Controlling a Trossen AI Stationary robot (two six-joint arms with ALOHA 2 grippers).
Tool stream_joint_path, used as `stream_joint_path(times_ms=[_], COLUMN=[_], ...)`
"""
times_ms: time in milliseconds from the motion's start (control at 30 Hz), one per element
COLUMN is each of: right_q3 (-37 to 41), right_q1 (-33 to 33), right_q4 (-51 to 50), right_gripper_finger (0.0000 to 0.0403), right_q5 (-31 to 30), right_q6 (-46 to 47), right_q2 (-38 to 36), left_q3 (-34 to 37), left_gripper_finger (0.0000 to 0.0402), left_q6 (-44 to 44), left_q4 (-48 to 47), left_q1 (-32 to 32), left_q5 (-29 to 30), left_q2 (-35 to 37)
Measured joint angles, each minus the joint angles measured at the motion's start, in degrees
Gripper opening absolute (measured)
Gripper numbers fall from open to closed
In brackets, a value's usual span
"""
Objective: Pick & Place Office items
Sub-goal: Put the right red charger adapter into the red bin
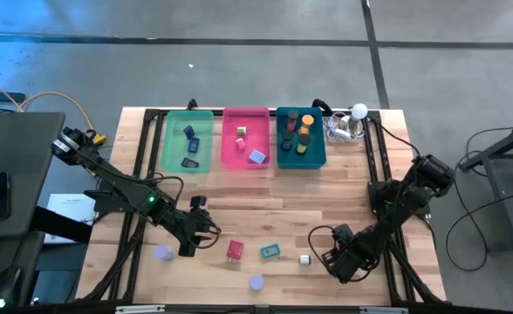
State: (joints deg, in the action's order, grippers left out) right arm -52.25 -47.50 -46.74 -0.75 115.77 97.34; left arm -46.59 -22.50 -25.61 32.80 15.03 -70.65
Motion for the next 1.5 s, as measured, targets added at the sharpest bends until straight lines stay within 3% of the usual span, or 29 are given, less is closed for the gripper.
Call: stream_joint_path(times_ms=[233,600,867,1000,1133,1300,1433,1500], right_q3=[0.1,0.0,-6.7,-12.1,-18.8,-26.1,-27.8,-27.7], right_q1=[1.8,2.7,2.7,3.0,2.9,1.7,1.8,2.4], right_q4=[0.6,0.5,-5.3,-6.9,-5.4,2.5,17.0,25.3], right_gripper_finger=[0.0110,0.0107,0.0107,0.0107,0.0107,0.0107,0.0107,0.0107], right_q5=[-0.2,-5.8,-21.6,-33.6,-47.9,-64.3,-71.6,-72.4], right_q6=[-4.5,-8.1,-16.1,-22.6,-35.7,-60.1,-80.8,-91.1], right_q2=[0.0,0.0,0.0,0.0,0.0,-0.1,-0.2,-0.2], left_q3=[0.0,0.0,0.0,0.0,-0.2,-0.1,-0.1,-0.1], left_gripper_finger=[0.0191,0.0191,0.0191,0.0191,0.0191,0.0191,0.0191,0.0191], left_q6=[0.0,0.1,2.0,7.0,14.3,19.4,22.8,23.7], left_q4=[0.0,0.3,5.3,18.5,34.4,45.2,55.0,59.6], left_q1=[0.0,0.0,-0.4,-0.5,-0.2,-1.7,-4.0,-5.0], left_q5=[-0.1,-0.1,0.0,0.7,0.7,1.0,1.5,1.4], left_q2=[0.0,0.0,-0.1,-1.2,-4.1,-6.9,-10.2,-12.3])
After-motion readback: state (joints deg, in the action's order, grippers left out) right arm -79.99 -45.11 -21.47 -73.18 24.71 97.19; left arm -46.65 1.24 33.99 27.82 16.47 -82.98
